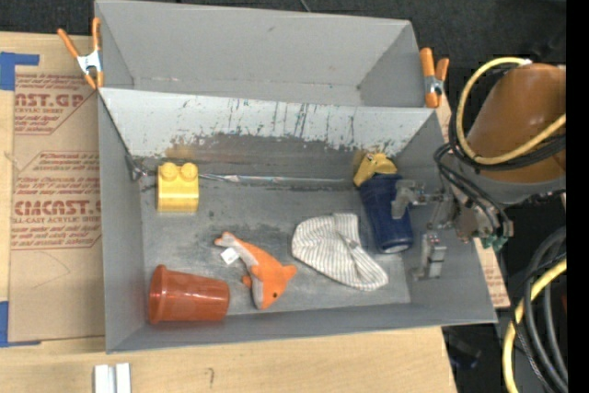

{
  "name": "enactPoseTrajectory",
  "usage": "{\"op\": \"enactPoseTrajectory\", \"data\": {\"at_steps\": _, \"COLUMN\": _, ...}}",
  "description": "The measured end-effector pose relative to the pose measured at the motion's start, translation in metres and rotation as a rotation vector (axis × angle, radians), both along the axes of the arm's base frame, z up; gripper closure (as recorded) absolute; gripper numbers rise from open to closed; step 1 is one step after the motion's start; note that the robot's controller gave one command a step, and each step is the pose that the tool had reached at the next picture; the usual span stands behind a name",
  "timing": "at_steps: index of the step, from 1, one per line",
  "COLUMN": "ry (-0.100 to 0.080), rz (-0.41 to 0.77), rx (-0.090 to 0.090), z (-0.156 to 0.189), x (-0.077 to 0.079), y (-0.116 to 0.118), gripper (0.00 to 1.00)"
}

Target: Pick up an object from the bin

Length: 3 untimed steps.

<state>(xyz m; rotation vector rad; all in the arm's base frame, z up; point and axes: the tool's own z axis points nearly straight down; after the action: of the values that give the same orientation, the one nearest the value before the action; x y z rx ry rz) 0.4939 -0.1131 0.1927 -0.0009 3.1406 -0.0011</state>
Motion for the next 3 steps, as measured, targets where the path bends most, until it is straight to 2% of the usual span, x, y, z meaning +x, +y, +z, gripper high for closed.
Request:
{"op": "enactPoseTrajectory", "data": {"at_steps": 1, "ry": 0.0, "rz": 0.0, "rx": 0.0, "z": 0.0, "x": 0.0, "y": 0.0, "gripper": 0.0}}
{"op": "enactPoseTrajectory", "data": {"at_steps": 2, "ry": -0.007, "rz": 0.058, "rx": -0.002, "z": -0.047, "x": 0.013, "y": 0.017, "gripper": 0.0}}
{"op": "enactPoseTrajectory", "data": {"at_steps": 3, "ry": 0.002, "rz": 0.079, "rx": 0.0, "z": -0.095, "x": 0.015, "y": 0.041, "gripper": 0.0}}
